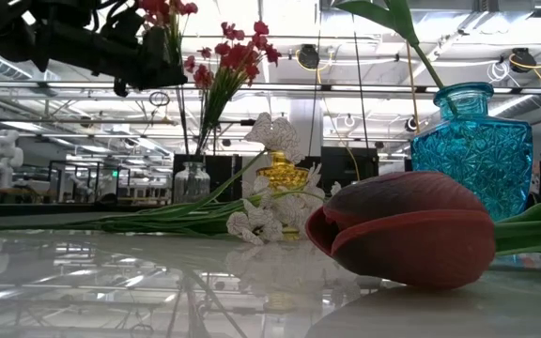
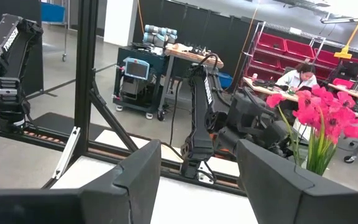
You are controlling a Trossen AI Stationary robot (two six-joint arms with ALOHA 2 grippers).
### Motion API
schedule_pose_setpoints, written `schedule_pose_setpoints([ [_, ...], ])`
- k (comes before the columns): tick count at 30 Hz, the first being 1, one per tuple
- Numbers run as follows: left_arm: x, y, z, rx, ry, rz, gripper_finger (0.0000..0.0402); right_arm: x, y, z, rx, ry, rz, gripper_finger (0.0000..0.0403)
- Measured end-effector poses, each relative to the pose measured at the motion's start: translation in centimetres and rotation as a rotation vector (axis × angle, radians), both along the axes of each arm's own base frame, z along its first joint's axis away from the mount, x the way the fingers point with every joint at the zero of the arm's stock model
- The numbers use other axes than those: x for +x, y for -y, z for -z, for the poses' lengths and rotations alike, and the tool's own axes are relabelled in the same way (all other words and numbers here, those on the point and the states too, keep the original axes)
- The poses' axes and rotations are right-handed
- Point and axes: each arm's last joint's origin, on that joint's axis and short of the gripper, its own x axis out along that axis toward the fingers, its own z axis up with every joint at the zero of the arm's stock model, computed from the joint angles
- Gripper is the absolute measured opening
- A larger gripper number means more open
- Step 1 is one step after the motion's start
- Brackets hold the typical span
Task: Sort flowers into vase by color
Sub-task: Put the pink flower into the transparent vase, then put the middle white flower into the yellow vase
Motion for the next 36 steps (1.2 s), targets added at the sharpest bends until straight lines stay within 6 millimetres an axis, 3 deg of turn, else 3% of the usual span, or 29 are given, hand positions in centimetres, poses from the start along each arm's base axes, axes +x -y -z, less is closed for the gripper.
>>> schedule_pose_setpoints([
  [10, 0.1, -0.1, 0.3, -0.019, -0.013, -0.035, 0.0029, 0.0, 0.0, 0.0, 0.0, 0.0, 0.0, 0.0203],
  [18, 0.1, -0.1, 1.0, -0.047, -0.078, -0.038, 0.0146, 0.0, 0.0, 0.0, 0.0, 0.0, 0.0, 0.0203],
  [25, 0.0, -0.1, 2.0, -0.128, -0.248, -0.049, 0.0248, 0.0, 0.0, 0.1, -0.002, -0.009, 0.0, 0.0203],
  [29, -0.5, 0.1, 2.3, -0.178, -0.302, -0.053, 0.0274, 0.0, 0.0, 0.2, -0.003, -0.015, 0.0, 0.0203],
  [36, -2.7, 1.4, 2.2, -0.272, -0.328, -0.017, 0.0282, 0.0, 0.0, 0.3, -0.003, -0.032, 0.0, 0.0203],
])
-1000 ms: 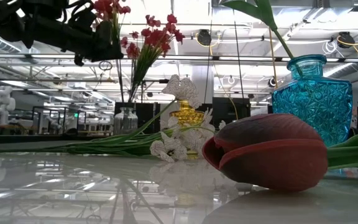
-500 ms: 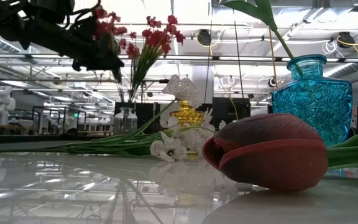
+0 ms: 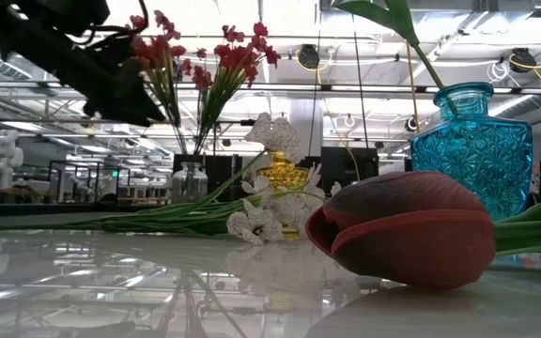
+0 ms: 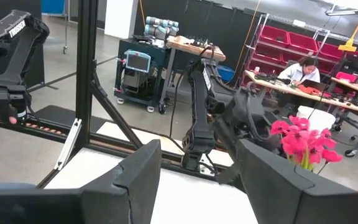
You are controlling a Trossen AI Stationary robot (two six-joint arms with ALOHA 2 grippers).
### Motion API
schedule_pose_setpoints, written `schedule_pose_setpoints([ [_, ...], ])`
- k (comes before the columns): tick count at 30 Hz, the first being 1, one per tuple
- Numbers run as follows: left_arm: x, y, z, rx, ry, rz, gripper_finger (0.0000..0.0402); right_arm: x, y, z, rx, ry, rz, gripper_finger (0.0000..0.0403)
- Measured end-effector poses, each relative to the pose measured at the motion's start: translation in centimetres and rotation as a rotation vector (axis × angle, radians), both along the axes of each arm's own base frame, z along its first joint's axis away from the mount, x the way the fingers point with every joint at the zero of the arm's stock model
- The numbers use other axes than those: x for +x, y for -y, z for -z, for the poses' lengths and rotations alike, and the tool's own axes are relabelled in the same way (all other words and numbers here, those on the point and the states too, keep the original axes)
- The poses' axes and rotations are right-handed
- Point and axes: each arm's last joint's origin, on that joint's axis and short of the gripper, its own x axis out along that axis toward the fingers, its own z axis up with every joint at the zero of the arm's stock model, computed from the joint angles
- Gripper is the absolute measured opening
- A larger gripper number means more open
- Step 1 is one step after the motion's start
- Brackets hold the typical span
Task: Sort flowers into vase by color
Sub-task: Put the middle white flower into the yellow vase
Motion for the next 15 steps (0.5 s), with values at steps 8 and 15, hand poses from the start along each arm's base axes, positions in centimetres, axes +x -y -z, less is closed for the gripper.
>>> schedule_pose_setpoints([
  [8, -2.1, 1.9, -0.4, -0.223, 0.104, 0.185, 0.0281, -0.3, 0.1, -0.3, 0.003, 0.012, 0.003, 0.0203],
  [15, -2.2, 4.1, -0.9, -0.387, 0.174, 0.471, 0.0281, -2.2, 0.1, -1.3, 0.029, 0.008, -0.009, 0.0203],
])
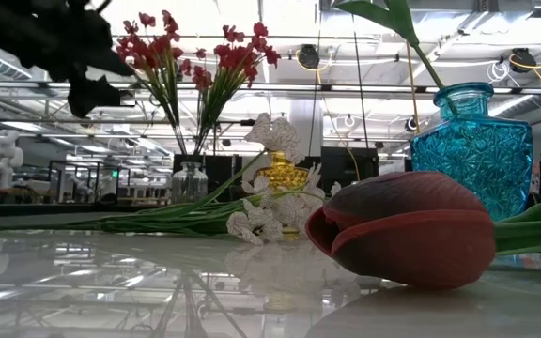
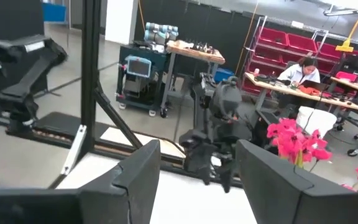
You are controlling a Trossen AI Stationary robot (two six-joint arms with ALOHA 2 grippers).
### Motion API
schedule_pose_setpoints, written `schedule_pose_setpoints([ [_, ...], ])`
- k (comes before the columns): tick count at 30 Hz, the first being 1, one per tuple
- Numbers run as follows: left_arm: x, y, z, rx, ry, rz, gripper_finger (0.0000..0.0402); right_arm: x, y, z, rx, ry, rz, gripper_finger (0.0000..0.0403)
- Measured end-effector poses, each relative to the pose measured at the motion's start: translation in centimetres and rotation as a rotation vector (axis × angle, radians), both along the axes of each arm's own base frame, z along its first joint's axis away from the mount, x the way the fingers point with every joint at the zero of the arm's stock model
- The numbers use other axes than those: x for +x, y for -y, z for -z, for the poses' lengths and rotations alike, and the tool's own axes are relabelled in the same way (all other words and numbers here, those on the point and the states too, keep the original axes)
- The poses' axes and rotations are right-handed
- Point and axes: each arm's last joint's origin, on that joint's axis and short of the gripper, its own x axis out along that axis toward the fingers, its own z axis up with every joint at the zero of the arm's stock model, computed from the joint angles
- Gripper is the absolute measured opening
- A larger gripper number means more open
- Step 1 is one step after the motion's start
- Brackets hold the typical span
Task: Sort flowers into vase by color
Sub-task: Put the middle white flower into the yellow vase
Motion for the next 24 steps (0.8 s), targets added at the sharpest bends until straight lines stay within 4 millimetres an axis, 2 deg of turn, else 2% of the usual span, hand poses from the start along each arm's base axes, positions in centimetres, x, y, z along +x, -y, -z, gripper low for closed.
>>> schedule_pose_setpoints([
  [4, 0.2, 1.6, -0.2, -0.016, 0.022, 0.111, 0.0281, -1.8, 0.1, -0.9, 0.027, -0.003, -0.01, 0.0203],
  [9, 1.1, 3.9, -0.8, 0.074, 0.097, 0.18, 0.0281, -4.8, 0.8, -1.6, 0.046, -0.056, 0.009, 0.0203],
  [13, 2.2, 6.2, -0.5, 0.156, 0.108, 0.259, 0.0281, -7.3, 1.8, -1.3, 0.059, -0.163, 0.138, 0.0203],
  [17, 3.2, 8.0, 0.3, 0.198, 0.089, 0.272, 0.0281, -8.8, 2.6, -0.8, 0.053, -0.239, 0.312, 0.0203],
  [21, 4.1, 9.3, 1.1, 0.217, 0.077, 0.264, 0.0281, -9.5, 3.5, 0.3, 0.001, -0.284, 0.554, 0.0203],
  [24, 4.8, 10.1, 1.8, 0.225, 0.066, 0.28, 0.0281, -9.6, 4.1, 2.2, -0.031, -0.33, 0.651, 0.0203],
])
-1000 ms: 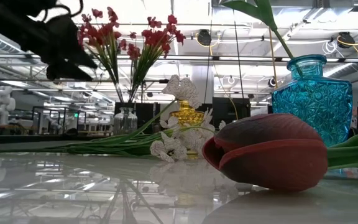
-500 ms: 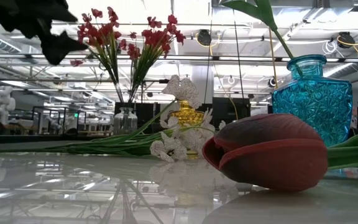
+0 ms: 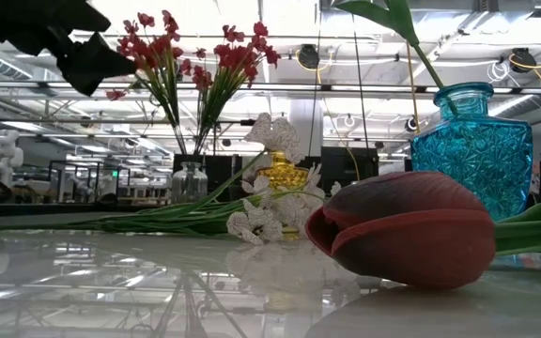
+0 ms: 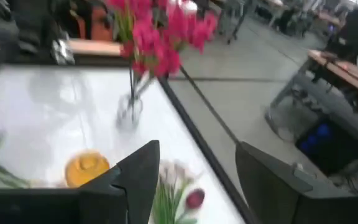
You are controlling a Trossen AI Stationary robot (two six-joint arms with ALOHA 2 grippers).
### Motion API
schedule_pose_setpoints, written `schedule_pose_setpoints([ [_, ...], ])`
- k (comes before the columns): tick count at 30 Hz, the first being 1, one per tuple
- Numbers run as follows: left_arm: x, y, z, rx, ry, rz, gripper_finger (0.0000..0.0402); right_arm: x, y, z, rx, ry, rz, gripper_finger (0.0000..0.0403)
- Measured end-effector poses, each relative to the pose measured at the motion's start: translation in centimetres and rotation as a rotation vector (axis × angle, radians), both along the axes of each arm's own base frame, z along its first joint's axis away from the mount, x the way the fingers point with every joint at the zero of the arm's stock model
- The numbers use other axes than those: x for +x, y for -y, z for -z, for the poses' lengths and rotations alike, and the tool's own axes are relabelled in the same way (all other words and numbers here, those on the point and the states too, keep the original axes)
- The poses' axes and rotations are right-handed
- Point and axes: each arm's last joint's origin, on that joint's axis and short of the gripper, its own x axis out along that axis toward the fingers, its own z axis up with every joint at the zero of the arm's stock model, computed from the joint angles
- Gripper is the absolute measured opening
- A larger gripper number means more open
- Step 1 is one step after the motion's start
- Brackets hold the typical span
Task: Sort flowers into vase by color
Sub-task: Put the middle white flower into the yellow vase
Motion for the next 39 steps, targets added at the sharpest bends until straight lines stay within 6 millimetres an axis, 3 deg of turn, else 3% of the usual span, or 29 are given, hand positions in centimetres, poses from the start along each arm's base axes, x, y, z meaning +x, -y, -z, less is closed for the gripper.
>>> schedule_pose_setpoints([
  [11, 1.5, 1.5, 2.6, 0.01, -0.079, -0.035, 0.0281, -0.2, 2.1, 10.4, 0.025, -0.161, 0.124, 0.0203],
  [15, 2.1, 1.9, 2.9, 0.007, -0.053, -0.036, 0.0281, -0.2, 2.7, 13.7, 0.084, -0.202, 0.087, 0.0203],
  [20, 2.6, 2.2, 3.8, 0.023, -0.062, -0.048, 0.0281, 0.2, 3.5, 15.8, 0.161, -0.217, 0.043, 0.0203],
  [27, 3.3, 2.5, 5.7, 0.072, -0.121, -0.081, 0.0281, 1.5, 4.9, 17.2, 0.224, -0.252, 0.046, 0.0203],
  [39, 3.9, 2.9, 6.8, 0.085, -0.126, -0.08, 0.0281, 3.3, 7.4, 20.4, 0.241, -0.399, 0.05, 0.0203],
])
